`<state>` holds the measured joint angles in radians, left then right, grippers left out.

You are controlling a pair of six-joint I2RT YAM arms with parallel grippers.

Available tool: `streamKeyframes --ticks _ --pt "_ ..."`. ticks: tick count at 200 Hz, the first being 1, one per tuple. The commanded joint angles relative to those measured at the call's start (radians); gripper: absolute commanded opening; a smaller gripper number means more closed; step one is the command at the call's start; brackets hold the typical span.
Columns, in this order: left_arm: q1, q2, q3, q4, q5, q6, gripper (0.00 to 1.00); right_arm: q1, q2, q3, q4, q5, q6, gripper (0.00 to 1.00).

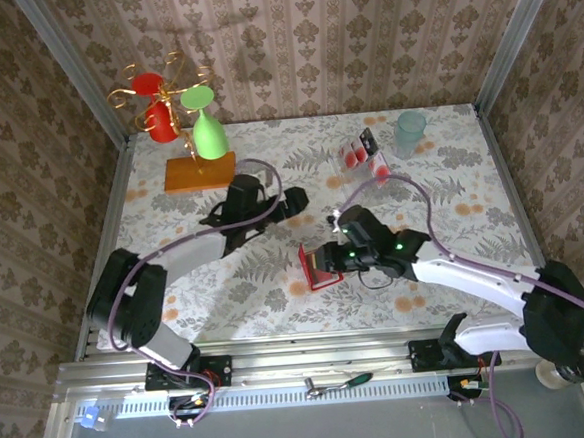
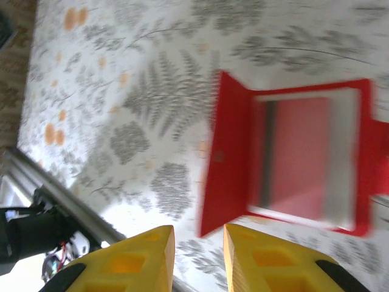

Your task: Put the credit cards into the card holder

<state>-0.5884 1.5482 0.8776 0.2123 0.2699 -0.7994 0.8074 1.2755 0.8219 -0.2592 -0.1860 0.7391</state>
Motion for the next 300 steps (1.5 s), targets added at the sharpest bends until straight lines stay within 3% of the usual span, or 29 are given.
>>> streamKeyframes --ticks 1,39,64,136,180,232,300 --pt "0.068 -0.078 -0.041 -0.091 0.022 0.050 1.00 0.071 0.108 0.108 -0.014 0.047 -0.010 0.29" --pt "0.172 -0.174 -0.090 -0.187 0.015 0.068 1.00 0.141 0.352 0.294 -0.055 0.033 -0.051 0.27" --pt "0.188 -0.205 -0.116 -0.215 0.025 0.077 1.00 0.138 0.435 0.350 -0.094 0.063 -0.068 0.24" --pt "0.138 -0.241 -0.170 -0.269 -0.025 0.105 1.00 -0.006 0.336 0.161 -0.044 0.111 -0.056 0.21" --pt "-0.005 -0.225 -0.155 -0.321 -0.112 0.137 1.00 -0.077 0.292 0.017 0.054 0.093 -0.019 0.20" --pt "-0.182 -0.162 -0.138 -0.379 -0.244 0.159 1.00 -0.088 0.264 -0.069 0.121 0.084 0.019 0.19" --pt "-0.283 -0.051 -0.111 -0.350 -0.293 0.157 1.00 -0.091 0.238 -0.110 0.143 0.085 0.037 0.19"
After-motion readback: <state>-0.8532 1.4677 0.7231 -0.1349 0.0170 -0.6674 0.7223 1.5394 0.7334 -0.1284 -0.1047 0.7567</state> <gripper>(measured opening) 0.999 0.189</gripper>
